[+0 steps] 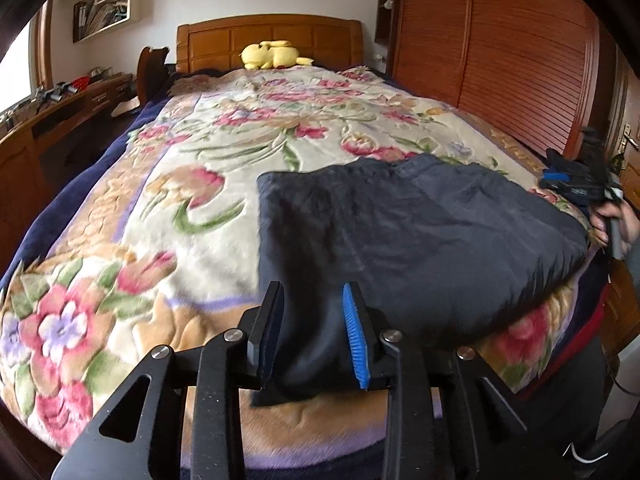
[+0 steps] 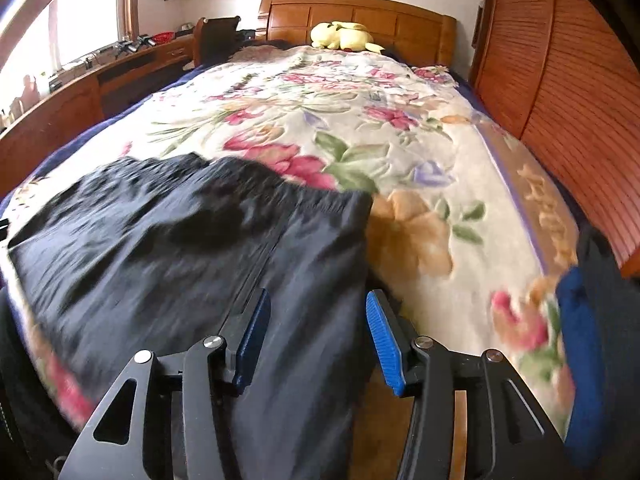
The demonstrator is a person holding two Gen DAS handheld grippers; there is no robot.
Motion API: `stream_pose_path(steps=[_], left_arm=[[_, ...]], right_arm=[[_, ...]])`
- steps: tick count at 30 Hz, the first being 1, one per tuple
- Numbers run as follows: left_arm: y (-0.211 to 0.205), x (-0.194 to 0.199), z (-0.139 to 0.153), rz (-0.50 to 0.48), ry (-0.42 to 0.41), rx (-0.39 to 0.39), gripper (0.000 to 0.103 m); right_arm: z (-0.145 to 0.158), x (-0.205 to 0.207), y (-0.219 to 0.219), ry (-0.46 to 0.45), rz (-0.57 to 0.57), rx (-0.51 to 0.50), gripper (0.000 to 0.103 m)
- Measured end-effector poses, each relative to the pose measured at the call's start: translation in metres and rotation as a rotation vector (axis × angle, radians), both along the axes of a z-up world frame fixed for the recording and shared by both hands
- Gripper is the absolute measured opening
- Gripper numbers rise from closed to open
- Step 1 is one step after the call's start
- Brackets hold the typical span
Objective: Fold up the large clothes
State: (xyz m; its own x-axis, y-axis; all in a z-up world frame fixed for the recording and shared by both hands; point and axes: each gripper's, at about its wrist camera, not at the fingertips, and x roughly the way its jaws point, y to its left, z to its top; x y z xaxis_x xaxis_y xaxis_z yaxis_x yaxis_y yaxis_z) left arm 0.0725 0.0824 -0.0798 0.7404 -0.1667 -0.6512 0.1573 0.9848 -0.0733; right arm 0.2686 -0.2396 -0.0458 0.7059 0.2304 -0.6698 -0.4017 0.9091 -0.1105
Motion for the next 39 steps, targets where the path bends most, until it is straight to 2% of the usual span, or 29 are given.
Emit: stream_pose_path(steps=[7,11,16,17,18,20,22,24,26,28,31,34,36,39], left_arm=[[-0.023,0.023,0.004,-0.045,-0.003,0.017,0.032],[-0.033,0.036,-0.001,-0.065,0.012,0.017,0.032],[-0.044,0.048,-0.009,-0.091,0.031,0.014,0.032],[-0.046,0.05,-0.01,-0.096,0.035,0.013,0.032],[-0.048,0.051,-0.012,-0.1,0.038,0.012,0.032],[-0.053,0.053,-0.014,-0.113,0.041,0.01,0.032],[-0.055,0.054,-0.015,-0.12,0.044,0.006,0.032],[-0.057,0.055,-0.017,-0.127,0.047,0.0,0.032],[-0.06,0.055,-0.02,-0.131,0.053,-0.005,0.032],[-0.062,0.053,-0.021,-0.132,0.057,-0.006,0.032],[-0.063,0.049,-0.022,-0.135,0.06,-0.005,0.032],[-0.062,0.045,-0.025,-0.129,0.069,-0.009,0.032],[-0.062,0.042,-0.028,-0.124,0.074,-0.012,0.032],[-0.062,0.041,-0.033,-0.117,0.082,-0.017,0.032]], right_arm=[[-0.017,0.098,0.021,0.099,-0.051,-0.029,0.052],[-0.036,0.138,0.028,0.184,-0.063,-0.005,0.052],[-0.05,0.169,0.03,0.253,-0.067,0.042,0.052],[-0.051,0.173,0.03,0.256,-0.063,0.046,0.043],[-0.052,0.174,0.031,0.255,-0.048,0.051,0.018],[-0.051,0.175,0.037,0.228,-0.006,0.033,0.01],[-0.044,0.171,0.042,0.165,0.016,0.011,0.008],[-0.034,0.17,0.04,0.084,-0.027,0.001,0.007],[-0.03,0.175,0.031,0.055,-0.109,0.006,0.008],[-0.036,0.182,0.03,0.089,-0.158,-0.022,0.008],[-0.042,0.178,0.039,0.113,-0.145,-0.083,0.01],[-0.029,0.163,0.048,0.073,-0.15,-0.135,0.022],[-0.018,0.15,0.057,0.041,-0.138,-0.139,0.042],[-0.002,0.129,0.072,0.025,-0.063,-0.085,0.048]])
